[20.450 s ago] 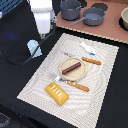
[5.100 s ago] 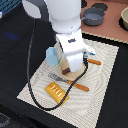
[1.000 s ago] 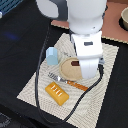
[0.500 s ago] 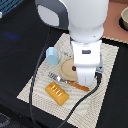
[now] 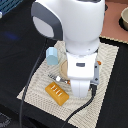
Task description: Interact with the objects in diverse but meaningful ways.
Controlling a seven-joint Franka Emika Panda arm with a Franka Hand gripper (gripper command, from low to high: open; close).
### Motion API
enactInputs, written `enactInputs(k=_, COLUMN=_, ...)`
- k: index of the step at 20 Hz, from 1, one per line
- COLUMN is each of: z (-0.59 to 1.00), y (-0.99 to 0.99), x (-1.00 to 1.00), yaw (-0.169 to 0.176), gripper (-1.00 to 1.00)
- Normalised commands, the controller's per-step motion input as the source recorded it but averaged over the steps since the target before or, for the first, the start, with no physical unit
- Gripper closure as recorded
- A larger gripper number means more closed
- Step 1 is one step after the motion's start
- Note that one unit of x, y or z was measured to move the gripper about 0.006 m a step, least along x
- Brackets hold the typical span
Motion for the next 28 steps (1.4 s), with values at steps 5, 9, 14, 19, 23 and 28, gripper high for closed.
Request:
enactInputs(k=5, z=0.05, y=-0.05, x=-0.31, yaw=-0.108, gripper=1.0)
enactInputs(k=9, z=0.01, y=-0.02, x=-0.27, yaw=-0.099, gripper=1.0)
enactInputs(k=14, z=0.0, y=0.0, x=-0.23, yaw=-0.056, gripper=1.0)
enactInputs(k=19, z=0.0, y=0.0, x=-0.17, yaw=-0.032, gripper=1.0)
enactInputs(k=23, z=0.0, y=0.0, x=-0.14, yaw=-0.002, gripper=1.0)
enactInputs(k=28, z=0.0, y=0.01, x=-0.14, yaw=0.0, gripper=-1.0)
